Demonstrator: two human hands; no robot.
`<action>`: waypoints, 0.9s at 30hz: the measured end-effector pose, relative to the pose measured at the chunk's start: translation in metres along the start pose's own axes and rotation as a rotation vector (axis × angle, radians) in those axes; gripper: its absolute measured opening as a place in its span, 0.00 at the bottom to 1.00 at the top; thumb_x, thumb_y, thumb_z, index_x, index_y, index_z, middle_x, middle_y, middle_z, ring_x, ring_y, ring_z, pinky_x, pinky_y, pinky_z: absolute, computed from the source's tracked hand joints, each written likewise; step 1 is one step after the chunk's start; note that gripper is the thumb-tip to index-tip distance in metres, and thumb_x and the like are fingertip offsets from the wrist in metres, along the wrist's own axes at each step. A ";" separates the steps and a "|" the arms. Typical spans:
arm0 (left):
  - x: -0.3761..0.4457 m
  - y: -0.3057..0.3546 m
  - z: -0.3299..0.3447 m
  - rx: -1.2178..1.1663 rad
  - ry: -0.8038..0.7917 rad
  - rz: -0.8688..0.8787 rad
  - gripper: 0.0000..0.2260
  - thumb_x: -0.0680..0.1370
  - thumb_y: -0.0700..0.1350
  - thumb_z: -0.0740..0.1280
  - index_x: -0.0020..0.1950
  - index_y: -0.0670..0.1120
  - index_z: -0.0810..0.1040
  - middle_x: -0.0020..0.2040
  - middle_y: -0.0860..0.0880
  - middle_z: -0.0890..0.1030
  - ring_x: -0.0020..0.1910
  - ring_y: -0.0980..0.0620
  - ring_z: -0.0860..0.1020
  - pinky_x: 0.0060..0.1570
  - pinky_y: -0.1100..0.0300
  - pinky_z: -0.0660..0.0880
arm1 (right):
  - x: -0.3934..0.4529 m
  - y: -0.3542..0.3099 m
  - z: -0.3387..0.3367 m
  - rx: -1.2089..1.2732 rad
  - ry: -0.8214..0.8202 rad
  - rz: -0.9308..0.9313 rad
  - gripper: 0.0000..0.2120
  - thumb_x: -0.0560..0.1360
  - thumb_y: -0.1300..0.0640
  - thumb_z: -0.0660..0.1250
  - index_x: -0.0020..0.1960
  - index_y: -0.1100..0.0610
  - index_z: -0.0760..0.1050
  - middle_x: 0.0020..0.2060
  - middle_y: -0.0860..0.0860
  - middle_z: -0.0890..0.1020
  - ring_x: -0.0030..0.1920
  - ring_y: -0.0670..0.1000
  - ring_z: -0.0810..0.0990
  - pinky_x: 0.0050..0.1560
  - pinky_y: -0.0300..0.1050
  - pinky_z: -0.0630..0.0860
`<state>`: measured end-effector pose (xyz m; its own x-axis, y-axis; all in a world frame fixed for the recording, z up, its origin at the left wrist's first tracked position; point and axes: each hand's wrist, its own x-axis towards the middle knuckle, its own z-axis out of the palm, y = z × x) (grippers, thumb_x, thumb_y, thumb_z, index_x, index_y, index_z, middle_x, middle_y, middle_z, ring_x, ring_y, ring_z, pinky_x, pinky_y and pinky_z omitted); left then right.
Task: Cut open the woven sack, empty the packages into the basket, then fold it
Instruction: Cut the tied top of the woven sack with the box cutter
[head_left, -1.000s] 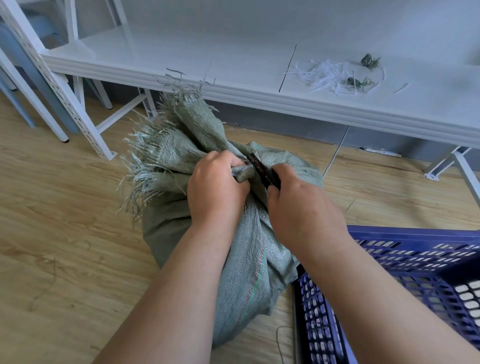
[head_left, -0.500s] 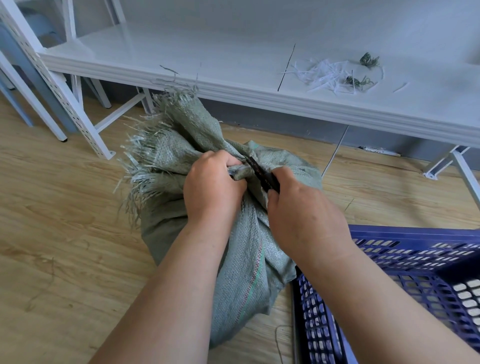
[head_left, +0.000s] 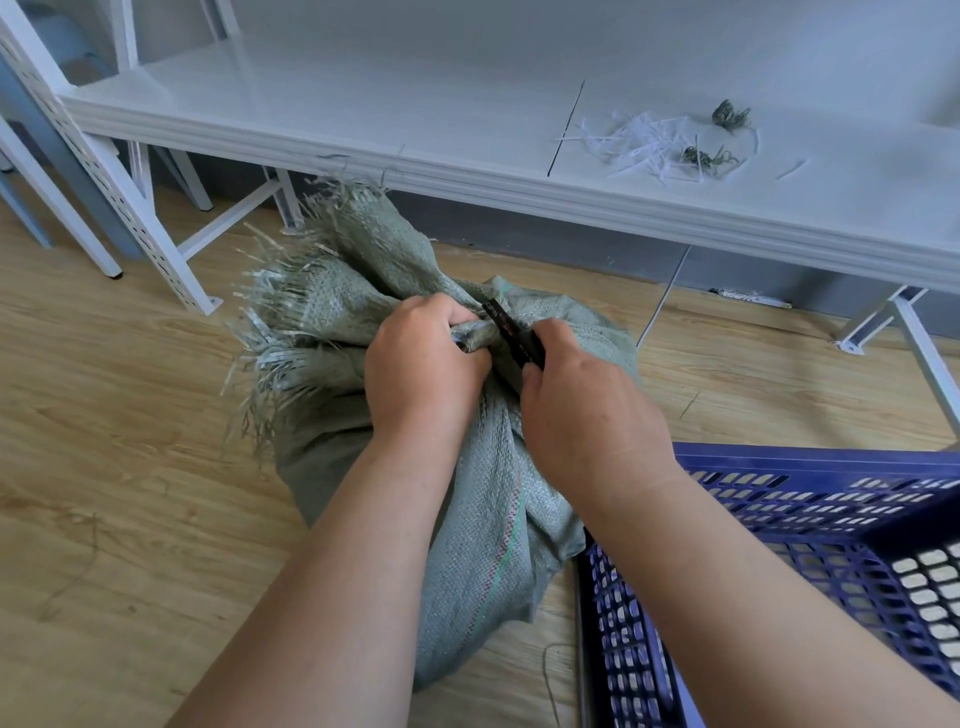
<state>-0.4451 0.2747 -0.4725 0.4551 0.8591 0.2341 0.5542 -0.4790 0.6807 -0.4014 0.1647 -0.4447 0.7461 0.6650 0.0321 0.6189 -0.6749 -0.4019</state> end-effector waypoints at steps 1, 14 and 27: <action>0.001 -0.001 0.000 -0.006 0.002 -0.007 0.09 0.68 0.43 0.71 0.46 0.53 0.82 0.46 0.53 0.81 0.47 0.50 0.78 0.45 0.58 0.73 | 0.000 0.000 0.000 0.002 -0.004 -0.006 0.14 0.81 0.56 0.53 0.66 0.50 0.62 0.49 0.53 0.81 0.43 0.57 0.73 0.39 0.46 0.65; 0.004 -0.002 -0.003 -0.020 0.003 -0.022 0.09 0.68 0.43 0.71 0.46 0.53 0.82 0.47 0.54 0.81 0.47 0.50 0.79 0.45 0.57 0.75 | 0.000 0.000 0.001 0.021 -0.029 -0.034 0.14 0.82 0.53 0.51 0.68 0.49 0.61 0.50 0.53 0.81 0.47 0.58 0.77 0.40 0.46 0.66; 0.004 -0.003 -0.006 0.012 0.010 -0.015 0.10 0.68 0.43 0.70 0.47 0.52 0.83 0.47 0.54 0.80 0.47 0.50 0.78 0.45 0.57 0.74 | -0.003 0.000 -0.004 0.022 -0.042 -0.020 0.13 0.82 0.52 0.52 0.66 0.48 0.62 0.48 0.53 0.81 0.41 0.56 0.70 0.40 0.47 0.67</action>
<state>-0.4489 0.2803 -0.4698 0.4393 0.8681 0.2312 0.5690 -0.4680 0.6762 -0.4027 0.1613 -0.4408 0.7224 0.6914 0.0021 0.6275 -0.6544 -0.4218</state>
